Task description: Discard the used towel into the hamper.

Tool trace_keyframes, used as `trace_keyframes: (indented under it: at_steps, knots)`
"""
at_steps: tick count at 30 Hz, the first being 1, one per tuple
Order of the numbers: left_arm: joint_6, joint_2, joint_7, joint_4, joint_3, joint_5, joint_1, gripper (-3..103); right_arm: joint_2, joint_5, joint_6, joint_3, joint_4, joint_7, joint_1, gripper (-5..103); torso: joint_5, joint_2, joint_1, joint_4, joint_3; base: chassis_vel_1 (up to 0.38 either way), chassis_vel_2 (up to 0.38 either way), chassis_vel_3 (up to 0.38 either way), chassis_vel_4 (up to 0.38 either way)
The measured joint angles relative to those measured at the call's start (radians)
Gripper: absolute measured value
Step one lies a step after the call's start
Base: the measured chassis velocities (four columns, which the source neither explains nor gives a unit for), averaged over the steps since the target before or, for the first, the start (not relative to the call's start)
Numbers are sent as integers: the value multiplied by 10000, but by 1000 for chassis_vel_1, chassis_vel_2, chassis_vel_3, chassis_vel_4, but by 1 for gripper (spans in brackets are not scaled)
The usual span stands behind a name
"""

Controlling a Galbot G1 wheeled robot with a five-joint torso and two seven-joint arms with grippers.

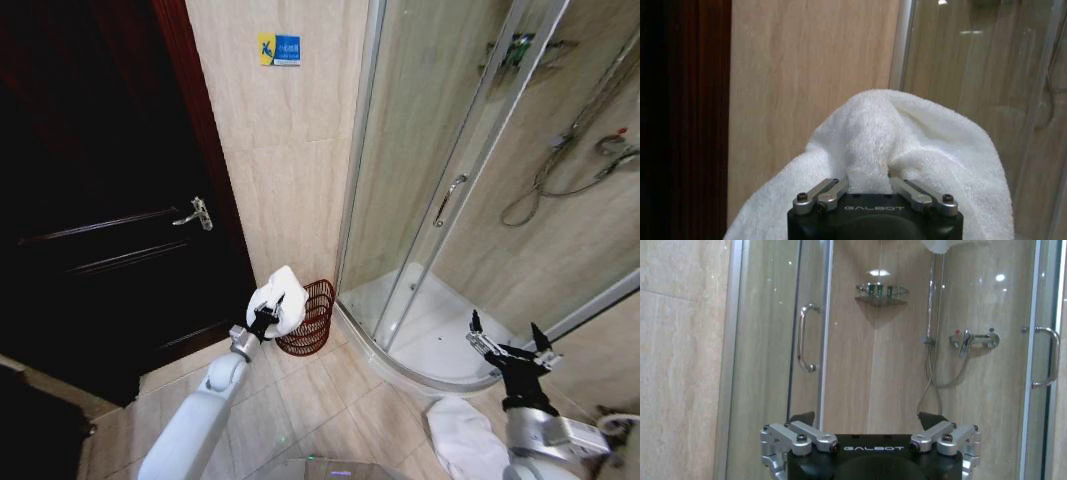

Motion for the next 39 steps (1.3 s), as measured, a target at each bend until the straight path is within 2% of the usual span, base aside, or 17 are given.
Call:
trace_keyframes:
  at_steps: [8,11,15,21,24,28,33,37,39]
  knots:
    - [-165,-121,22,-496,-633,19,692,11,-5,6,-45,-61,-101,-139,96,100,-3,-367,-167,-1,-196,0,0,0,0]
    - [-210,-228,-190,-948,-1115,-123,1127,11,-7,173,-209,121,-198,-706,86,100,-2,-617,-282,-1,-333,0,0,0,0]
    - [-246,-255,-391,-1356,-1506,-200,1458,11,-7,414,-232,176,-369,-1029,94,100,-1,-856,-393,-2,-461,0,0,0,0]
    - [-302,-213,-475,-1959,-1678,-206,1867,11,-9,620,-232,-36,-455,-1696,-99,100,-1,-1166,-536,-2,-624,0,0,0,0]
    - [-360,-268,-490,-2112,-1697,-168,1993,11,-9,549,13,-267,-473,-2003,-326,100,-2,-1298,-595,-3,-701,0,0,0,0]
    - [-371,-382,-521,-2259,-1666,90,2075,11,-9,48,812,-559,-742,-2454,-494,100,-2,-1586,-719,-3,-865,0,0,0,0]
    - [-312,-439,-520,-2309,-1614,307,1964,11,-9,40,1049,-629,-1003,-2200,-354,100,-1,-1784,-810,-2,-970,0,0,0,0]
    - [-196,-479,-508,-2398,-1568,500,1819,11,-94,384,1073,-968,-1309,-935,-97,100,1,-2038,-929,-3,-1109,0,0,0,0]
    - [-186,-463,-505,-2404,-1555,499,1799,11,-274,633,1096,-1028,-1362,-799,-76,100,1,-2101,-956,-3,-1142,0,0,0,0]
